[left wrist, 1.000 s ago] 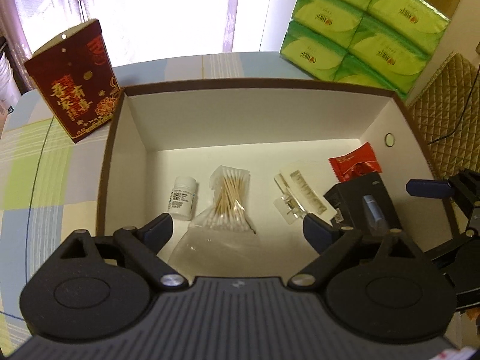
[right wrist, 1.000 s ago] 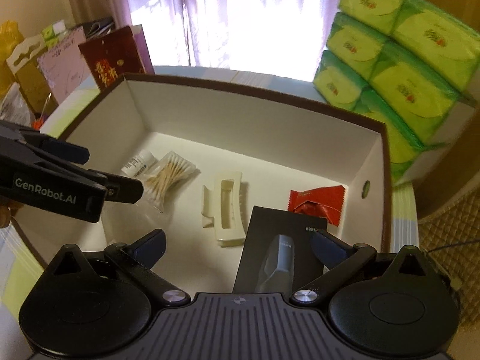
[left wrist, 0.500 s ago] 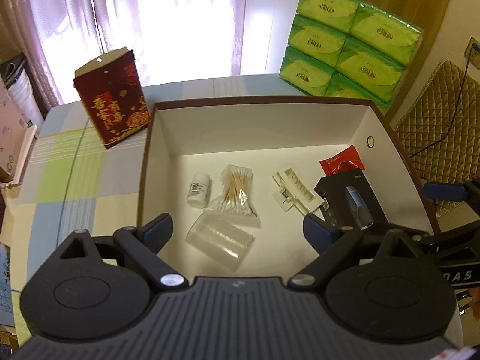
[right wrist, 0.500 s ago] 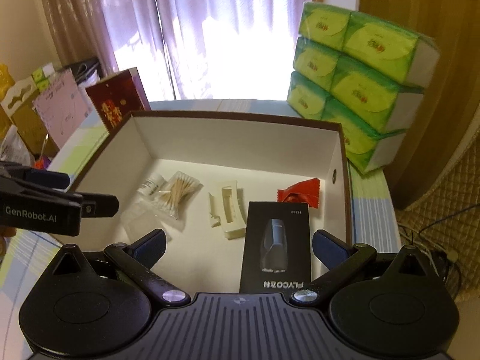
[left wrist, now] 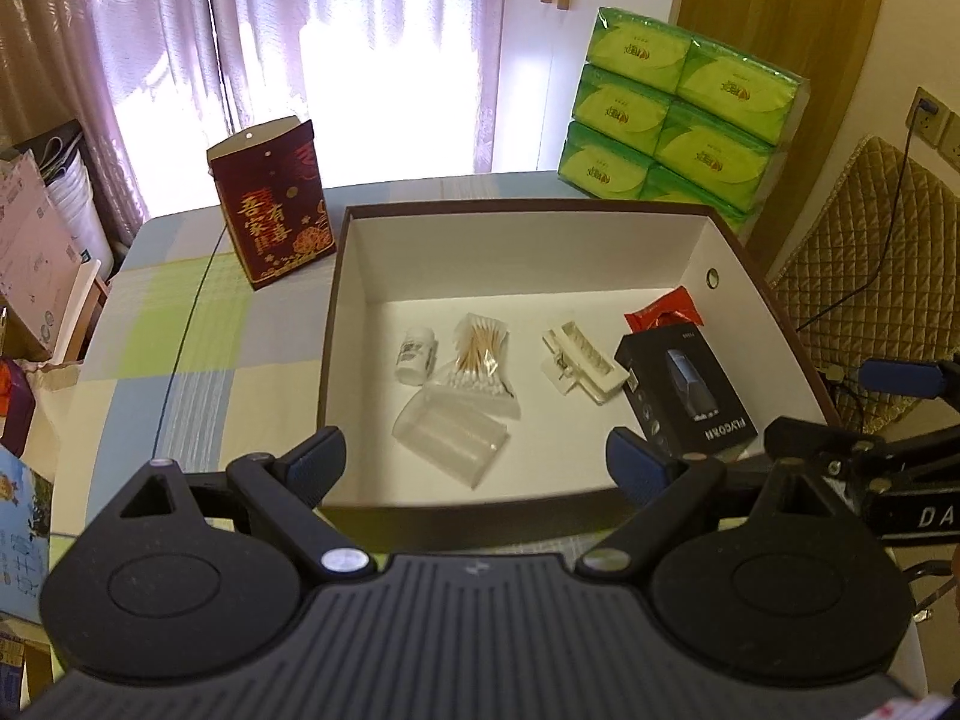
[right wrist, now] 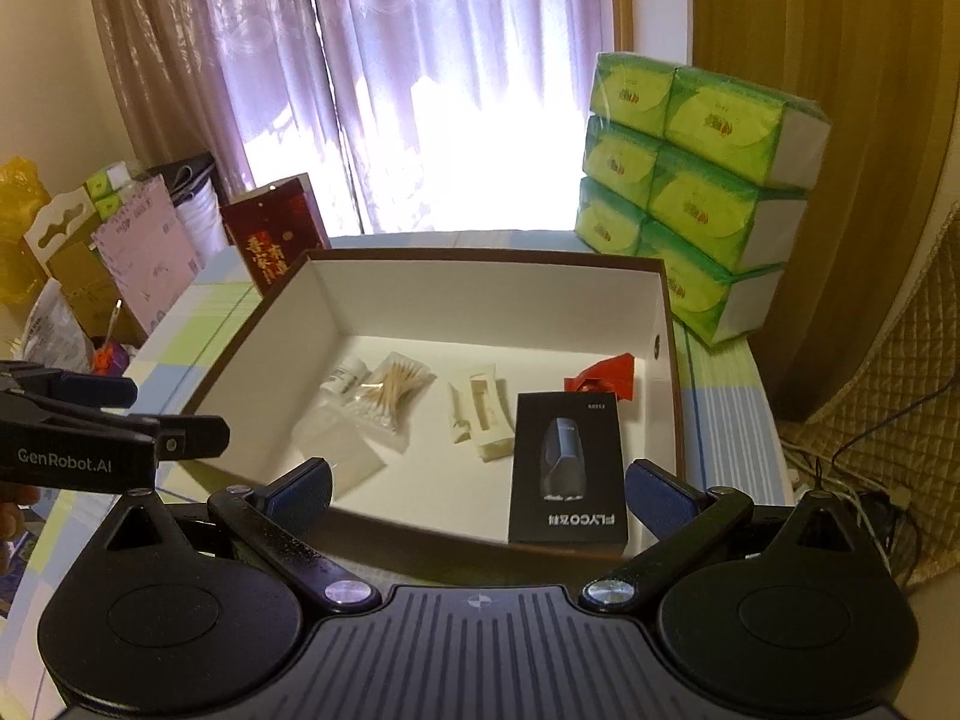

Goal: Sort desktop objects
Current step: 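Withdraw both grippers from the cardboard box toward the remaining table items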

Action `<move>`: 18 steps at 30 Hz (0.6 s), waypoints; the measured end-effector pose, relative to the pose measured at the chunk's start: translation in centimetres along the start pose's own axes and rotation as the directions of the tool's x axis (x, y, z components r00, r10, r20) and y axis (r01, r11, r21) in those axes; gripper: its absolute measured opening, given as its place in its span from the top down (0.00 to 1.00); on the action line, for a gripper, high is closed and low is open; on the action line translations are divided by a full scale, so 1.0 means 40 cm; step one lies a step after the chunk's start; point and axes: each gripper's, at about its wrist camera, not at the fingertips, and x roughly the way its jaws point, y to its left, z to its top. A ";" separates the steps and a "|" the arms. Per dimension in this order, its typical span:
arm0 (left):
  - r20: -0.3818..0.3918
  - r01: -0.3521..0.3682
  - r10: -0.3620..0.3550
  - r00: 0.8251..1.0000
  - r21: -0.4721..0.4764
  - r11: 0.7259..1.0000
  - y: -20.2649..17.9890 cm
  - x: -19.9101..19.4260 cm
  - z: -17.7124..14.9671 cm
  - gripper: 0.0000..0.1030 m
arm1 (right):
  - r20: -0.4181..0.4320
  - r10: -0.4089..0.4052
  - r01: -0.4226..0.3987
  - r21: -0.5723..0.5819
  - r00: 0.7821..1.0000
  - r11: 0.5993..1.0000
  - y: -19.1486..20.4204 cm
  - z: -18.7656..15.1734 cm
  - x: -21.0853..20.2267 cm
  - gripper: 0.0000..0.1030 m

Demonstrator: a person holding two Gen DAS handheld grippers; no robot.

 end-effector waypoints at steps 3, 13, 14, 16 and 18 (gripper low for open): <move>0.005 -0.003 0.003 1.000 0.004 1.000 -0.001 -0.025 -0.022 0.11 | 0.007 0.006 -0.006 -0.001 1.000 1.000 0.010 -0.017 -0.025 0.02; 0.031 -0.006 0.005 1.000 0.022 1.000 -0.015 -0.102 -0.078 0.11 | 0.009 0.030 -0.030 -0.014 1.000 0.999 0.039 -0.067 -0.081 0.02; 0.032 -0.009 0.009 0.999 0.023 1.000 -0.016 -0.108 -0.084 0.11 | 0.008 0.028 -0.028 -0.015 1.000 0.999 0.039 -0.070 -0.084 0.02; 0.036 -0.015 0.014 0.999 0.028 0.999 -0.017 -0.117 -0.093 0.11 | 0.009 0.026 -0.026 -0.015 1.000 1.000 0.041 -0.077 -0.090 0.02; 0.041 -0.020 0.019 0.999 0.032 0.999 -0.018 -0.129 -0.105 0.11 | 0.011 0.023 -0.023 -0.019 1.000 1.000 0.044 -0.084 -0.100 0.02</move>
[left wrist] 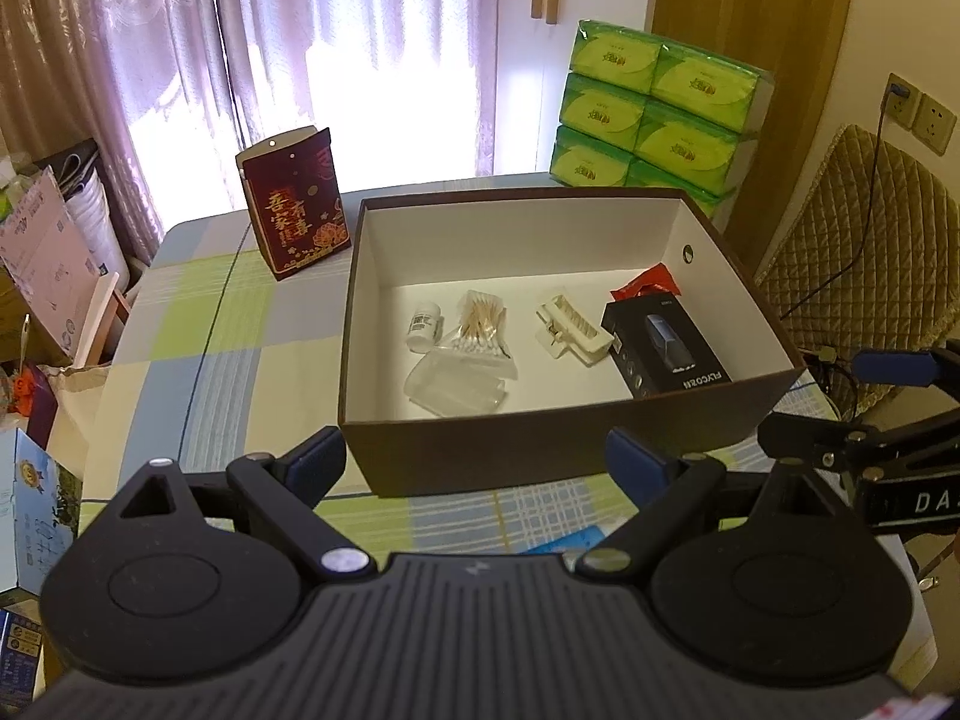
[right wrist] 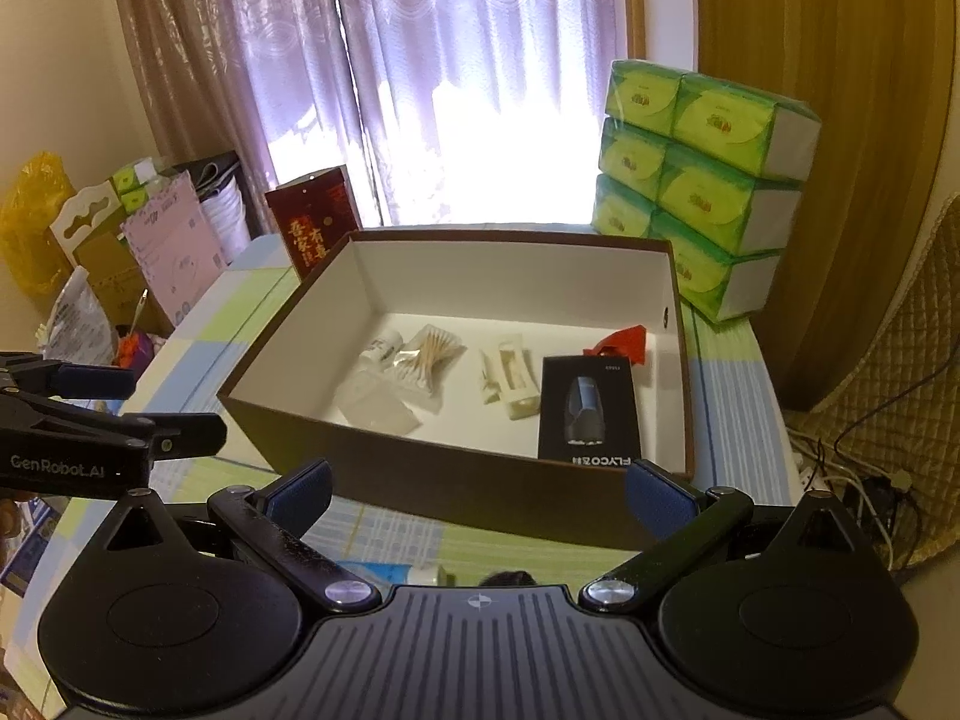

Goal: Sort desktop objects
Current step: 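Withdraw both grippers from the cardboard box toward the remaining table items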

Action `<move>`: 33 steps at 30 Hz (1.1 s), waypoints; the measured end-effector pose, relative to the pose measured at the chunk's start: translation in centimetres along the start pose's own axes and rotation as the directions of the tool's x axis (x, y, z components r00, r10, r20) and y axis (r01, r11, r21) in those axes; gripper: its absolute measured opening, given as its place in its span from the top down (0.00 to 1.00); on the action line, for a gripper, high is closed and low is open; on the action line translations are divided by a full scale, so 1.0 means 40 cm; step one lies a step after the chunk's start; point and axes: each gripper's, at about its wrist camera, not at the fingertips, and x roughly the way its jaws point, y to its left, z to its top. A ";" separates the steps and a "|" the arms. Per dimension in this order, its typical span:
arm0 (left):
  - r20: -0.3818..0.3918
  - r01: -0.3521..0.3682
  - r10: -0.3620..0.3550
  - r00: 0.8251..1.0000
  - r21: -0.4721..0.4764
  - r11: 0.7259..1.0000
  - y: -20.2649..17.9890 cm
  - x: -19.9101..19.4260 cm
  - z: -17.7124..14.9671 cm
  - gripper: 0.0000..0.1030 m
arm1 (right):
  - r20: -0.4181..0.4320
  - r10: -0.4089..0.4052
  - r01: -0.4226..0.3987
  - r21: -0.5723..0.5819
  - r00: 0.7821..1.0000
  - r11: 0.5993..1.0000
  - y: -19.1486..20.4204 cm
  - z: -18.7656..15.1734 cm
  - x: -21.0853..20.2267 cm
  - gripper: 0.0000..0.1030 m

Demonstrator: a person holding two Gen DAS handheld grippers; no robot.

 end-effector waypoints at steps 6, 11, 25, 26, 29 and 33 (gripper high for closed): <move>0.008 -0.021 0.020 1.000 0.016 1.000 -0.002 -0.030 -0.029 0.11 | -0.001 -0.015 0.015 -0.023 1.000 1.000 0.013 -0.030 -0.019 0.02; 0.000 -0.027 0.027 1.000 0.022 0.999 -0.002 -0.041 -0.053 0.11 | -0.010 -0.005 0.004 -0.030 1.000 1.000 0.023 -0.058 -0.027 0.02; -0.046 -0.038 0.040 0.998 0.046 0.998 -0.009 -0.044 -0.120 0.11 | -0.060 0.010 -0.012 -0.034 0.998 0.999 0.039 -0.121 -0.024 0.02; -0.052 -0.039 0.041 0.998 0.045 0.998 -0.008 -0.041 -0.124 0.11 | -0.067 0.011 -0.013 -0.032 0.998 0.999 0.039 -0.126 -0.021 0.02; -0.069 -0.041 0.044 0.997 0.041 0.998 -0.002 -0.030 -0.138 0.11 | -0.089 0.014 -0.017 -0.027 0.996 0.999 0.041 -0.144 -0.009 0.02; -0.097 -0.047 0.051 0.994 0.041 0.998 0.006 -0.014 -0.161 0.11 | -0.130 0.013 -0.016 -0.022 0.991 1.000 0.045 -0.174 0.011 0.02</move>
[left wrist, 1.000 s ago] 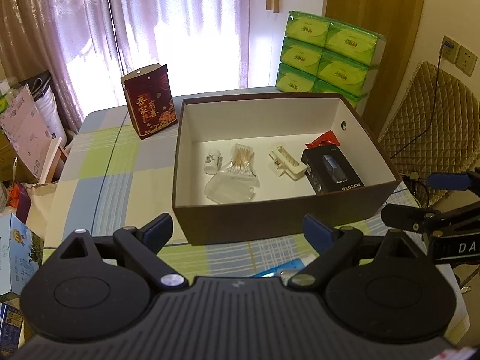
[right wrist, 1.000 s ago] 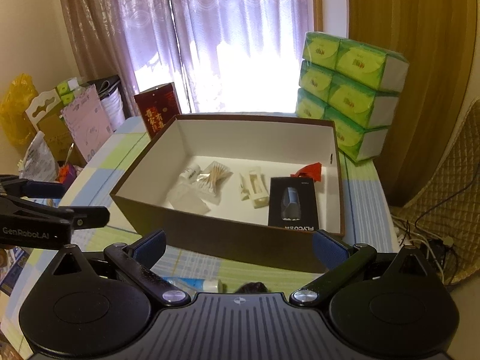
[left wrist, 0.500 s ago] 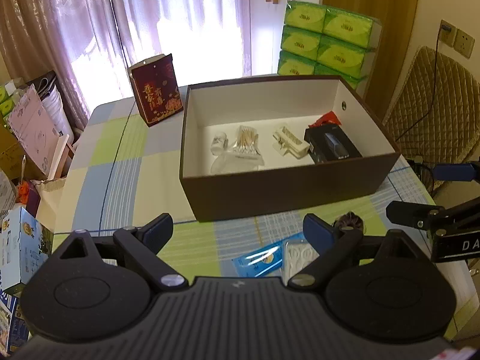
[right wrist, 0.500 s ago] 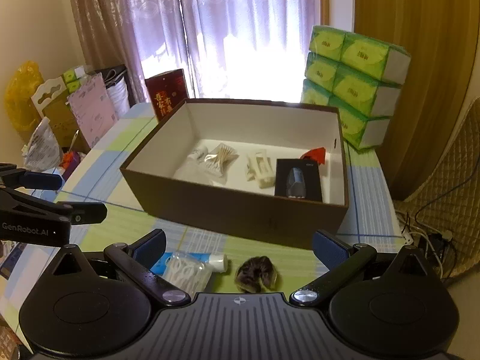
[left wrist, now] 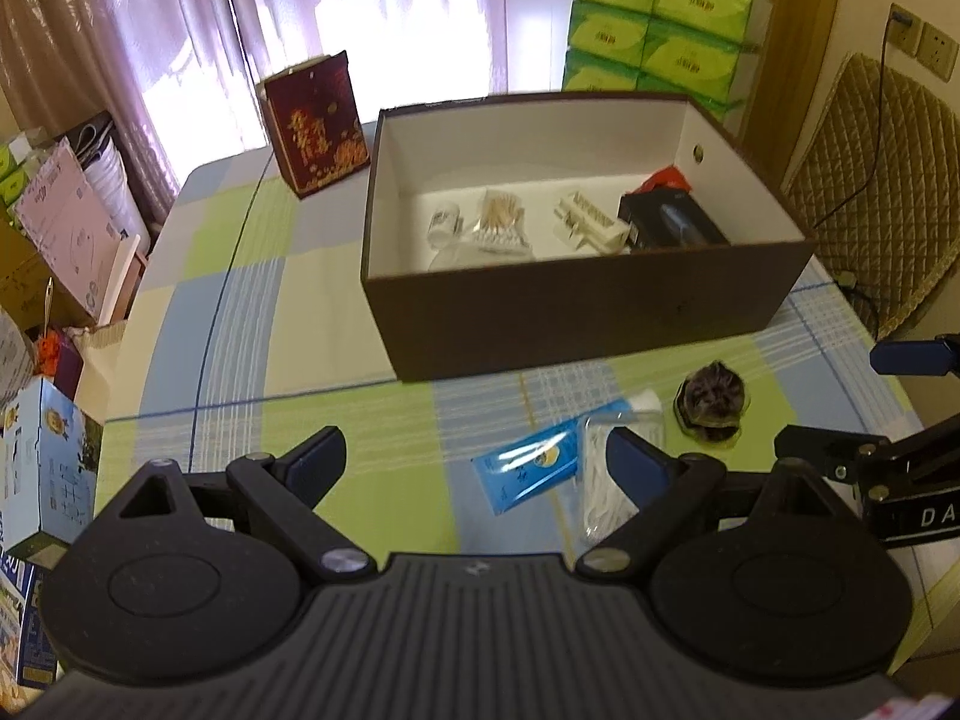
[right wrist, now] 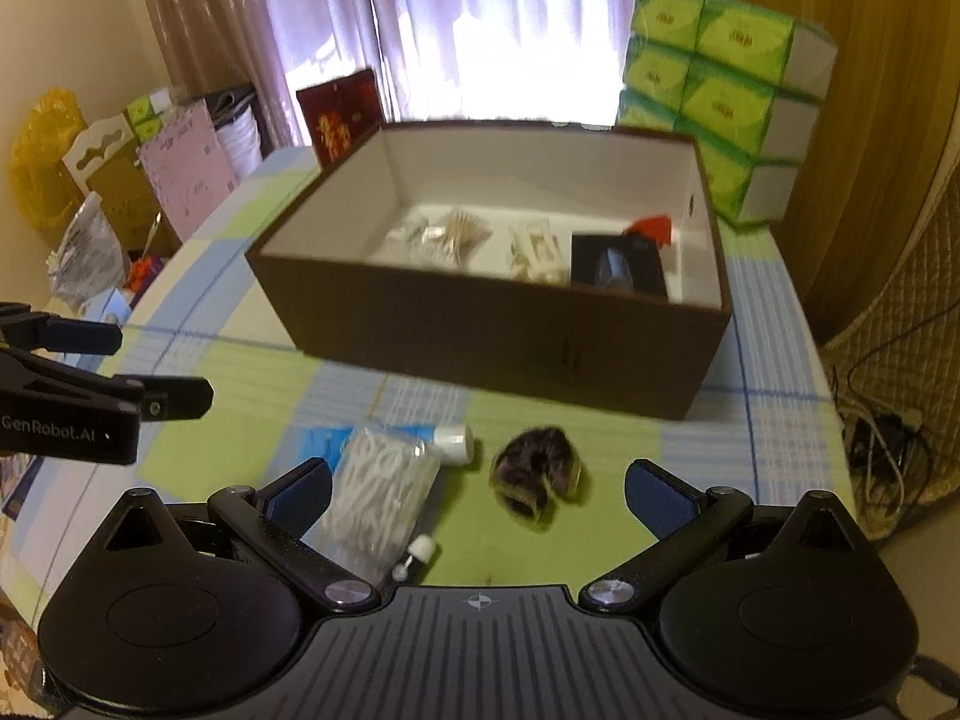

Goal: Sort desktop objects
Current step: 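Withdraw both grippers from the cardboard box toward the remaining table items, then grasp the dark green tube with the right gripper while the left gripper grasps the floss pick box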

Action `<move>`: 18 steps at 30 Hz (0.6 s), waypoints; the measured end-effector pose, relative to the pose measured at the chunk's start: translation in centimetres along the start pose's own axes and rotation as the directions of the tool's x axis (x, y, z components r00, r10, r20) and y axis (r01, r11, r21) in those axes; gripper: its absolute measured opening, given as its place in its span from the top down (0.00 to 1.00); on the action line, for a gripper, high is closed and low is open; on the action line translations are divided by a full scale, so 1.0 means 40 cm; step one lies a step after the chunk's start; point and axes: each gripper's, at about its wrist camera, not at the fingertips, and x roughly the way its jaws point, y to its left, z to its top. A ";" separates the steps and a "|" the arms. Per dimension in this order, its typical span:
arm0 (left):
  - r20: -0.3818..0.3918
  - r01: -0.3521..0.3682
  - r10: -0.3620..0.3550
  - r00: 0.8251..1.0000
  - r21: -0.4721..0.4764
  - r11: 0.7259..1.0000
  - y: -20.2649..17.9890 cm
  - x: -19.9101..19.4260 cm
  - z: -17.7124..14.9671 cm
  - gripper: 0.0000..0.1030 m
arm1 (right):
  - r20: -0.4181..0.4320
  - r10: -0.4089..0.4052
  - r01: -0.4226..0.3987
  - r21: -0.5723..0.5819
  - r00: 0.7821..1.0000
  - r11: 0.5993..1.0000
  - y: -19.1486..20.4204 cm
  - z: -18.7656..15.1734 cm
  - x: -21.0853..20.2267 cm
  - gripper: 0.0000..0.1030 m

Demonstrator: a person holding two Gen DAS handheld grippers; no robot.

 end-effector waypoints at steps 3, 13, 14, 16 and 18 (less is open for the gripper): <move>-0.024 -0.003 0.003 1.000 0.003 1.000 0.006 0.016 -0.020 0.11 | -0.039 0.000 0.000 0.008 0.999 1.000 0.000 -0.023 0.025 0.02; -0.125 -0.027 0.026 0.992 -0.005 1.000 0.034 0.085 -0.093 0.11 | -0.157 0.014 -0.016 -0.009 0.987 1.000 0.046 -0.111 0.106 0.02; -0.132 -0.028 0.027 0.991 -0.006 1.000 0.037 0.091 -0.099 0.11 | -0.168 0.013 -0.016 -0.013 0.986 1.000 0.053 -0.119 0.115 0.02; -0.144 -0.028 0.026 0.989 -0.011 1.000 0.045 0.101 -0.110 0.11 | -0.186 0.020 -0.023 -0.015 0.982 1.000 0.062 -0.134 0.131 0.02; -0.154 -0.029 0.026 0.988 -0.016 0.999 0.051 0.110 -0.116 0.11 | -0.207 0.036 -0.039 -0.007 0.978 0.999 0.068 -0.144 0.149 0.02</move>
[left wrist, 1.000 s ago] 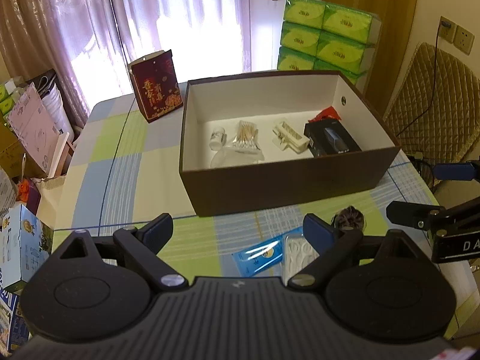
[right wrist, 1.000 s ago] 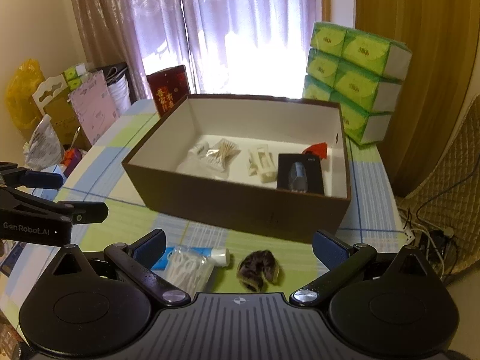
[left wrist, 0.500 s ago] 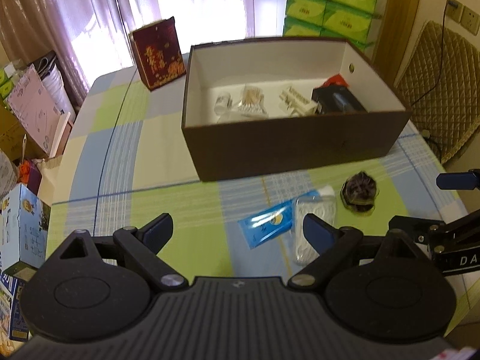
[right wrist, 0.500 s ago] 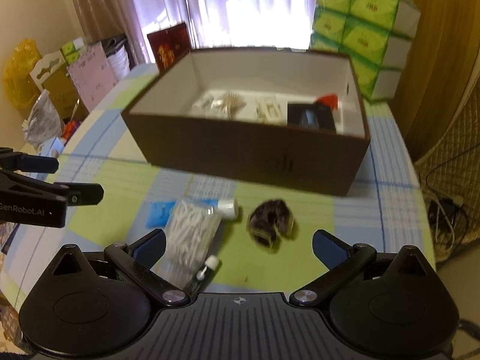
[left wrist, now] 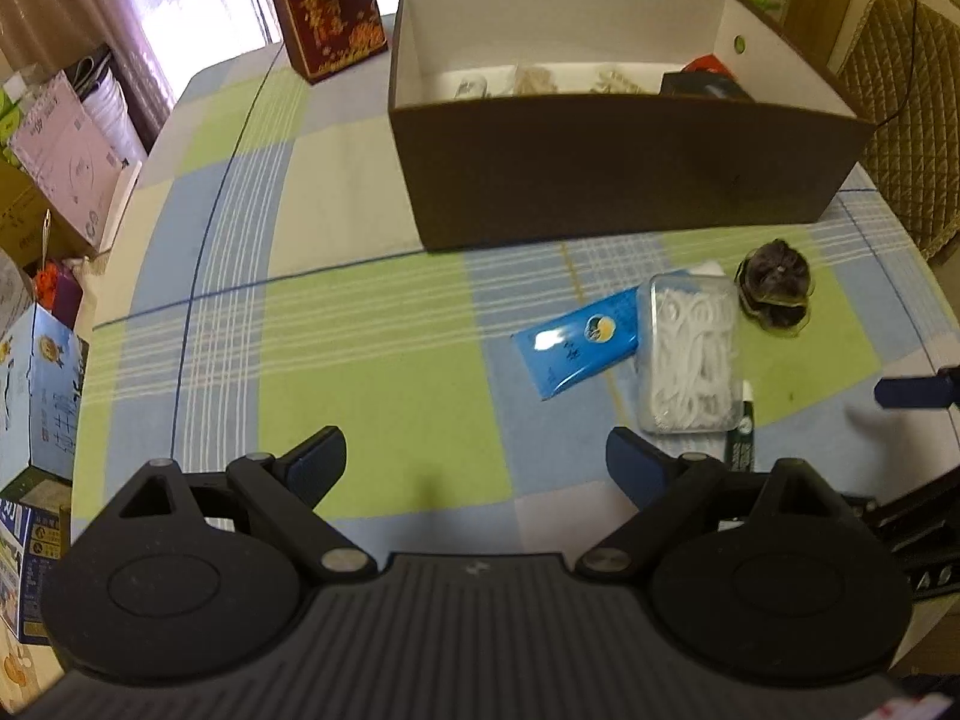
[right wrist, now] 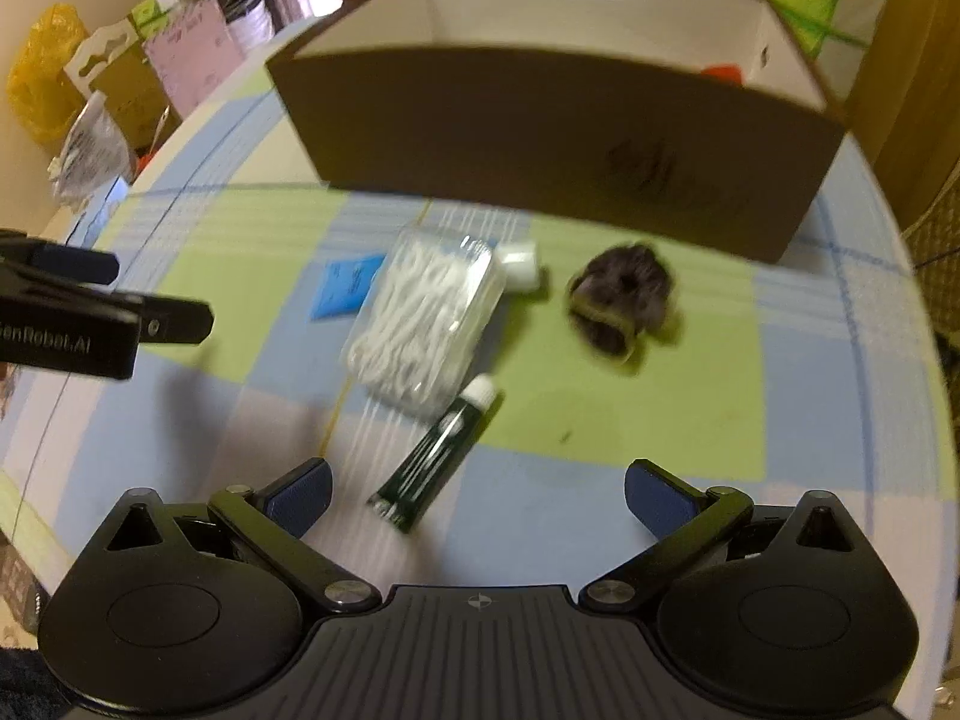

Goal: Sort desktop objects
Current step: 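Grasp the dark green tube with the right gripper while the left gripper grasps the floss pick box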

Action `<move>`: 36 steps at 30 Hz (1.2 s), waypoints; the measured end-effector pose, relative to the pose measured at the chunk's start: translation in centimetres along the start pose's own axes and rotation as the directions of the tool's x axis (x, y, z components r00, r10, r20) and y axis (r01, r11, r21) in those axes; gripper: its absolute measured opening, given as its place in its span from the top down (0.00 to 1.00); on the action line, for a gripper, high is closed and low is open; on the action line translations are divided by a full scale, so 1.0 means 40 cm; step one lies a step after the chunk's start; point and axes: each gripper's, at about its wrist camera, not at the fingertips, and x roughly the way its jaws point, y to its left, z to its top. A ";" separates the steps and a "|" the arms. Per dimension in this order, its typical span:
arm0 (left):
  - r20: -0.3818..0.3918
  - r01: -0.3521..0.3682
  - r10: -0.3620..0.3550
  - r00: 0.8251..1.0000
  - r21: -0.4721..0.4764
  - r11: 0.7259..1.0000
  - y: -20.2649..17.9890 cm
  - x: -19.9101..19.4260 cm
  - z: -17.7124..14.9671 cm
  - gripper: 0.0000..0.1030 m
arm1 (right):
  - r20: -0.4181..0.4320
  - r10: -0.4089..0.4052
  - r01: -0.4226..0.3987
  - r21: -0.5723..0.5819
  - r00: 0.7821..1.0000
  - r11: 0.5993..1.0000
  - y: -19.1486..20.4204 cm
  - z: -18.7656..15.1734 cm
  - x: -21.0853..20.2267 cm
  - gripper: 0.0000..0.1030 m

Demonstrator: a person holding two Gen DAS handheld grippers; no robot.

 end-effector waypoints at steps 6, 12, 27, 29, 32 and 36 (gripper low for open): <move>-0.020 -0.009 0.009 1.000 -0.010 1.000 0.020 0.026 -0.008 0.11 | -0.011 0.005 -0.005 0.028 1.000 1.000 -0.002 0.001 0.038 0.02; -0.040 -0.012 0.012 0.999 -0.013 1.000 0.034 0.049 -0.010 0.11 | -0.015 0.004 -0.003 0.021 1.000 1.000 0.009 0.003 0.075 0.25; -0.055 0.056 -0.053 0.997 0.045 0.997 -0.008 0.080 0.003 0.11 | 0.049 -0.099 0.101 -0.043 0.994 0.994 -0.032 -0.017 0.077 0.84; -0.052 0.067 -0.065 0.997 0.053 0.996 -0.017 0.081 0.007 0.12 | 0.050 -0.123 0.124 -0.021 0.991 0.992 -0.056 -0.025 0.067 0.84; -0.044 0.082 -0.080 0.996 0.069 0.994 -0.034 0.081 0.014 0.12 | 0.050 -0.158 0.158 0.013 0.986 0.987 -0.099 -0.036 0.052 0.84; -0.030 0.103 -0.100 0.994 0.091 0.991 -0.057 0.081 0.025 0.12 | 0.050 -0.200 0.197 0.061 0.978 0.979 -0.155 -0.053 0.030 0.84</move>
